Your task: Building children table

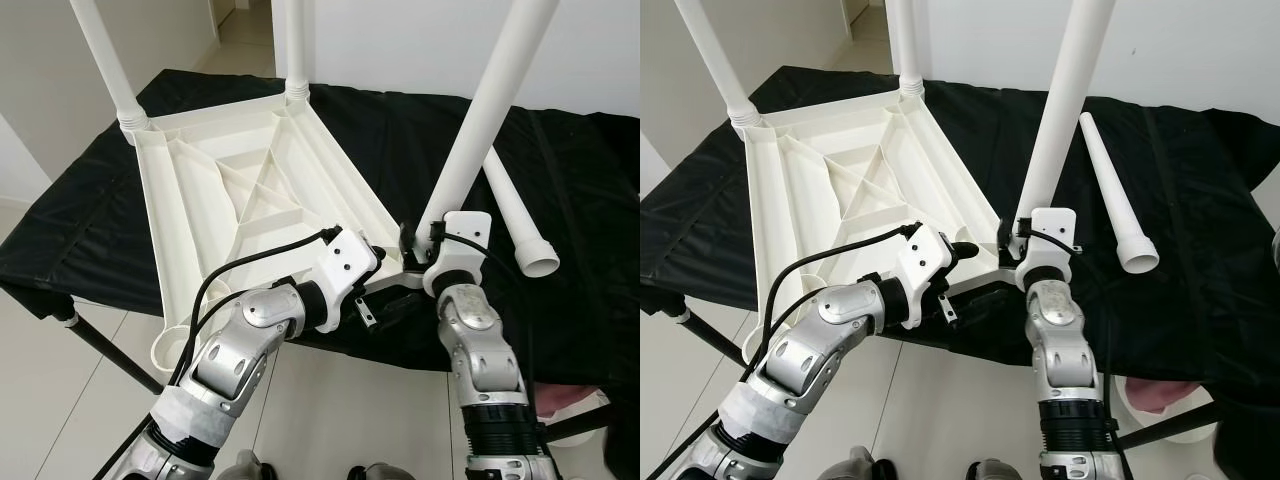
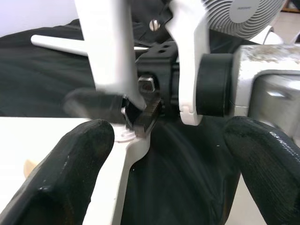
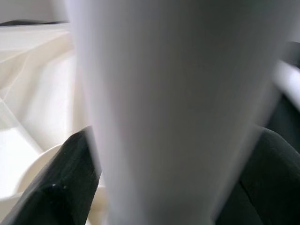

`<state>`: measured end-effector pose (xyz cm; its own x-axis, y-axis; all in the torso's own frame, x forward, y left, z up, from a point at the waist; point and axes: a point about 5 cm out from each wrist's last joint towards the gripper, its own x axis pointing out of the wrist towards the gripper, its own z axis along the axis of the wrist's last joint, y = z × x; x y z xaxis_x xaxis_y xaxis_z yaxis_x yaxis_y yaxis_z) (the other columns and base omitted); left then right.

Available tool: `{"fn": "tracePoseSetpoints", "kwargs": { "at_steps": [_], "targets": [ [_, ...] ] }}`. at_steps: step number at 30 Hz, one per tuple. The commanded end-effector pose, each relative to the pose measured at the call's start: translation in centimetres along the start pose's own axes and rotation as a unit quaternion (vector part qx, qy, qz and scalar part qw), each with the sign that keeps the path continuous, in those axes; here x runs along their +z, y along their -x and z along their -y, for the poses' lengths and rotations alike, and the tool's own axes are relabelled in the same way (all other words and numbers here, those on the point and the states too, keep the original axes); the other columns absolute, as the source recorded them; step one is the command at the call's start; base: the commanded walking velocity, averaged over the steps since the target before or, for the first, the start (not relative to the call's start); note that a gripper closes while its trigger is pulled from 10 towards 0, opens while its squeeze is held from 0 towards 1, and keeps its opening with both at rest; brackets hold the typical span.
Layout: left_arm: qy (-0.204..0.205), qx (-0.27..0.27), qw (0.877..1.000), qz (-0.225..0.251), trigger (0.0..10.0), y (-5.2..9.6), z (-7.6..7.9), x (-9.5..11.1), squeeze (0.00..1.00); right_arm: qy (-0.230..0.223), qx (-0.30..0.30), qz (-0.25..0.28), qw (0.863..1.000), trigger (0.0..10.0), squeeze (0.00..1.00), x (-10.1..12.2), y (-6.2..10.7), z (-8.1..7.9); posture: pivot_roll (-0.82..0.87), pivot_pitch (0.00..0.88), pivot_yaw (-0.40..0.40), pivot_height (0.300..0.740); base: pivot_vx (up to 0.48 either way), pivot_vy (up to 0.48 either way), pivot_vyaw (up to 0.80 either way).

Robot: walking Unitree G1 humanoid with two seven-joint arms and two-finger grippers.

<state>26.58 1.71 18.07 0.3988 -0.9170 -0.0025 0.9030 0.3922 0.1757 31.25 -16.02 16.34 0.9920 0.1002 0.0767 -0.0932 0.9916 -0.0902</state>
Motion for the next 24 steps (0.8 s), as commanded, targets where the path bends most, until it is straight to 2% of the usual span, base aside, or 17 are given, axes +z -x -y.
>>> {"fn": "tracePoseSetpoints", "kwargs": {
  "at_steps": [1,3,6,8,13,15,17,18,19,20,21,24],
  "targets": [
    [-0.005,0.018,1.0,-0.007,10.0,0.1,-0.5,-0.3,0.0,0.007,0.069,0.008,0.998,10.0,0.0,0.4,-0.5,0.2,-0.11,0.057,0.038,0.74,0.0,0.0,0.0],
    [-0.006,0.018,1.0,-0.006,10.0,0.1,-0.6,-0.2,0.0,0.024,0.122,0.01,0.992,10.0,0.0,0.5,-0.7,0.5,-0.11,0.056,0.04,0.74,0.0,0.0,0.0],
    [-0.006,0.018,1.0,-0.006,10.0,0.1,-0.6,-0.1,0.0,0.033,0.143,0.015,0.989,10.0,0.0,0.7,-0.9,0.7,-0.11,0.056,0.04,0.74,0.0,0.0,0.0],
    [-0.007,0.018,1.0,-0.005,10.0,0.1,-0.7,-0.1,0.0,0.049,0.206,0.016,0.977,10.0,0.0,0.7,-1.2,0.7,-0.11,0.053,0.046,0.74,0.0,0.0,0.0],
    [-0.008,0.017,1.0,-0.004,10.0,0.0,-0.8,0.0,0.0,0.056,0.248,0.009,0.967,10.0,0.0,0.5,-1.4,0.7,-0.11,0.055,0.047,0.74,0.0,0.0,0.0],
    [-0.008,0.017,1.0,-0.003,10.0,-0.1,-0.8,0.1,0.0,0.062,0.278,-0.002,0.959,10.0,0.0,0.1,-1.6,0.5,-0.11,0.055,0.046,0.74,0.0,0.0,0.0],
    [-0.008,0.017,1.0,-0.003,10.0,-0.1,-0.8,0.1,0.0,0.062,0.278,-0.002,0.959,10.0,0.0,0.1,-1.6,0.5,-0.11,0.055,0.046,0.74,0.0,0.0,0.0],
    [-0.009,0.017,1.0,-0.003,10.0,-0.1,-0.8,0.1,0.0,0.065,0.29,-0.01,0.955,9.0,0.0,-0.2,-1.8,0.5,-0.1,0.054,0.046,0.74,0.0,0.0,0.0],
    [-0.009,0.017,1.0,-0.002,10.0,-0.1,-0.8,0.1,0.0,0.064,0.302,-0.021,0.951,3.0,0.0,-0.6,-2.0,0.7,-0.1,0.054,0.044,0.74,0.0,0.0,0.0],
    [-0.009,0.017,1.0,-0.002,10.0,-0.1,-0.8,0.1,0.0,0.064,0.302,-0.021,0.951,3.0,0.0,-0.6,-2.0,0.7,-0.1,0.054,0.044,0.74,0.0,0.0,0.0],
    [-0.009,0.017,1.0,-0.002,10.0,-0.1,-0.8,0.1,0.0,0.066,0.304,-0.026,0.95,0.0,0.0,-0.8,-2.1,0.8,-0.1,0.053,0.044,0.74,0.0,0.0,0.0],
    [-0.009,0.016,1.0,-0.001,10.0,-0.1,-0.8,0.2,0.0,0.076,0.29,-0.048,0.953,0.0,0.0,-1.7,-2.2,1.4,-0.1,0.053,0.044,0.74,0.0,0.0,0.0]
  ]
}}
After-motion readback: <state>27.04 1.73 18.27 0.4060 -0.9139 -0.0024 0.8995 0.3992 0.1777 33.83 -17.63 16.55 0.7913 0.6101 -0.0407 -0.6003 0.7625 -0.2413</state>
